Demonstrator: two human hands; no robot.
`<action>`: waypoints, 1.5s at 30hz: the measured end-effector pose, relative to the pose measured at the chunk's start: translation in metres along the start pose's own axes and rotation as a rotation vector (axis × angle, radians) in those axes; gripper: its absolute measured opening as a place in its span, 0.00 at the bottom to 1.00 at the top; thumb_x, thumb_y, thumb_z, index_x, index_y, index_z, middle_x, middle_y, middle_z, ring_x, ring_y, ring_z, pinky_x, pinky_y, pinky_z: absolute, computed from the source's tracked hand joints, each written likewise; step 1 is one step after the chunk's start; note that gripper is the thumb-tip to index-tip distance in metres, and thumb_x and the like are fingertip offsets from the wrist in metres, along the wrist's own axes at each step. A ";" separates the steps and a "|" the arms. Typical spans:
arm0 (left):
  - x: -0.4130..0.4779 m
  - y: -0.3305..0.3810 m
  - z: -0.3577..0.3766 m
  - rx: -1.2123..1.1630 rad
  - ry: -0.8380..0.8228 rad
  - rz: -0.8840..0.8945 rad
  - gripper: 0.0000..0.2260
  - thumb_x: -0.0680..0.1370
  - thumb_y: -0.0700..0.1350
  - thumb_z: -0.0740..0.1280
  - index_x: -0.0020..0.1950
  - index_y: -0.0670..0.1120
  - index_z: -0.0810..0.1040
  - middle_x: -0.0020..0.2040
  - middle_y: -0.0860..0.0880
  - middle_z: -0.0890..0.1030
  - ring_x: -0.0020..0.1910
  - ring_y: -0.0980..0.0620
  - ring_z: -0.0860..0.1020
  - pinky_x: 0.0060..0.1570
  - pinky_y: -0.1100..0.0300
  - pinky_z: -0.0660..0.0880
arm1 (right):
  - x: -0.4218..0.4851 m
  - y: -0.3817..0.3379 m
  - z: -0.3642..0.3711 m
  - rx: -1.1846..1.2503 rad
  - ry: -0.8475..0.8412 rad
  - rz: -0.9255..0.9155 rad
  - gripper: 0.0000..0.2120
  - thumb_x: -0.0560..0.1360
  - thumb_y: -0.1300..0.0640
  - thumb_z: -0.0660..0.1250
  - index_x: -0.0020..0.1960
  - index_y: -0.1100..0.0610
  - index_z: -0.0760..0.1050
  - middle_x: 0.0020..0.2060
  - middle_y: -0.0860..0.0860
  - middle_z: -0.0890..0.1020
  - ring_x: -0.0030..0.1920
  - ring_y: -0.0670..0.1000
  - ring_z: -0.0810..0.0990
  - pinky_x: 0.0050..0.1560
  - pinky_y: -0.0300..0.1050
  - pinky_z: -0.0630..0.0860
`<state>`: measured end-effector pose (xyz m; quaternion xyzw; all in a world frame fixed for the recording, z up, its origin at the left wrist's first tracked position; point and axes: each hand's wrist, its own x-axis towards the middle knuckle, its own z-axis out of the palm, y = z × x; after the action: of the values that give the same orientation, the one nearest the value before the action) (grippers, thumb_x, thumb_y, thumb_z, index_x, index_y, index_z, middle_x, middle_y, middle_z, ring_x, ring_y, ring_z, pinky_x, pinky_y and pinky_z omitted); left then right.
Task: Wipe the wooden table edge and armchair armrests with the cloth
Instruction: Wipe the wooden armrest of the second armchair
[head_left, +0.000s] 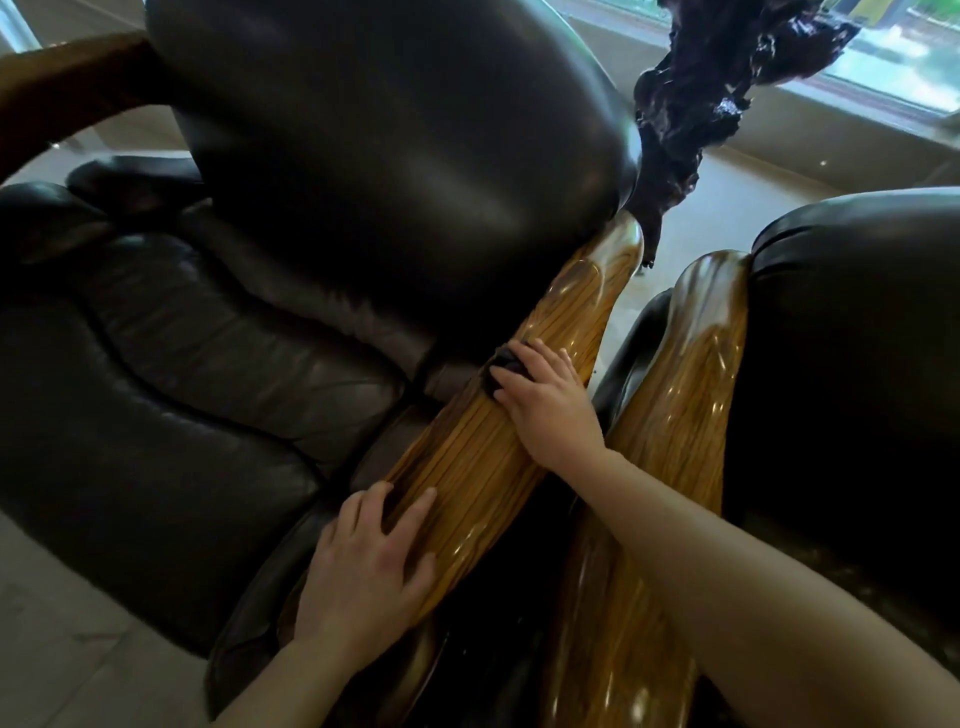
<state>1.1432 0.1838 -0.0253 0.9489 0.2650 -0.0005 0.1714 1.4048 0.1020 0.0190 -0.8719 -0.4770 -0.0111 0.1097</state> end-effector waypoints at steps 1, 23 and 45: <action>-0.001 0.000 0.000 0.003 -0.003 -0.003 0.29 0.75 0.66 0.50 0.76 0.66 0.50 0.73 0.51 0.58 0.73 0.50 0.57 0.70 0.48 0.63 | 0.005 -0.005 0.003 0.001 0.022 0.073 0.17 0.83 0.48 0.57 0.69 0.47 0.75 0.77 0.53 0.66 0.79 0.58 0.55 0.78 0.58 0.43; -0.005 0.004 0.001 -0.050 -0.049 -0.034 0.29 0.75 0.67 0.47 0.75 0.70 0.41 0.78 0.56 0.47 0.77 0.52 0.45 0.73 0.49 0.56 | 0.069 0.052 -0.011 0.002 -0.003 0.267 0.19 0.84 0.48 0.54 0.72 0.48 0.71 0.79 0.55 0.61 0.79 0.62 0.51 0.78 0.61 0.48; -0.009 0.014 0.003 -0.069 -0.025 -0.093 0.30 0.75 0.65 0.50 0.77 0.65 0.50 0.79 0.51 0.53 0.77 0.48 0.49 0.72 0.48 0.60 | -0.016 -0.028 0.014 0.034 0.101 0.040 0.18 0.81 0.49 0.58 0.69 0.49 0.75 0.75 0.52 0.69 0.79 0.57 0.58 0.78 0.61 0.49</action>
<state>1.1430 0.1668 -0.0227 0.9290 0.3065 -0.0109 0.2072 1.3710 0.1060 0.0087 -0.8775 -0.4537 -0.0446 0.1487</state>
